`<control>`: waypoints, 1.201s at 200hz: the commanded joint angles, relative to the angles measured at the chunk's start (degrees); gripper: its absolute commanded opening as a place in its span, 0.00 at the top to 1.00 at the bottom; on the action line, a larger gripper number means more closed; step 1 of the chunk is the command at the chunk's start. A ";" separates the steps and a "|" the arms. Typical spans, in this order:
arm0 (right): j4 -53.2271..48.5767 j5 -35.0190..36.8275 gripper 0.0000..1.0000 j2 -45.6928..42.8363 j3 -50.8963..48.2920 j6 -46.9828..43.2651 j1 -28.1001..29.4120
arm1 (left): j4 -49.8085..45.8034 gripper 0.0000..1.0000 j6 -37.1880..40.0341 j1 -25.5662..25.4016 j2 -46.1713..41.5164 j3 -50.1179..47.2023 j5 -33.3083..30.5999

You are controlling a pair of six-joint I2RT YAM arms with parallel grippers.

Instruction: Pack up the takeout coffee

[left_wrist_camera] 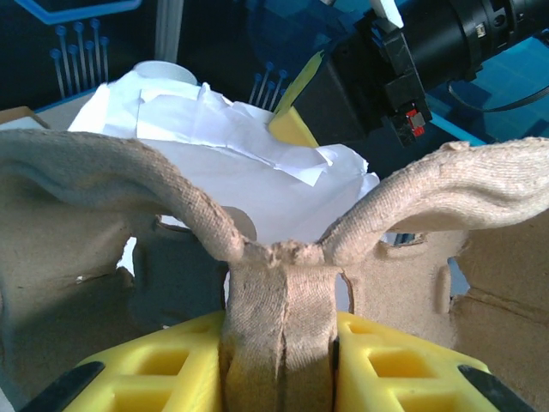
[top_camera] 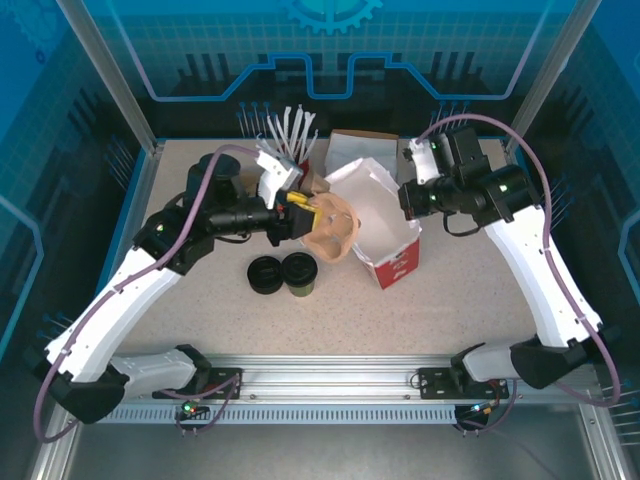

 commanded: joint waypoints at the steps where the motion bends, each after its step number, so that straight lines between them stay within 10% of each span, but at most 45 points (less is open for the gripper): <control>1: -1.87 0.19 1.00 -3.63 -2.77 0.77 0.12 | -0.30 0.69 1.38 -2.21 2.14 3.08 2.25; 240: 0.66 -4.09 1.00 -11.69 -15.38 4.38 0.10 | -7.71 0.66 11.59 -6.66 22.35 10.77 11.06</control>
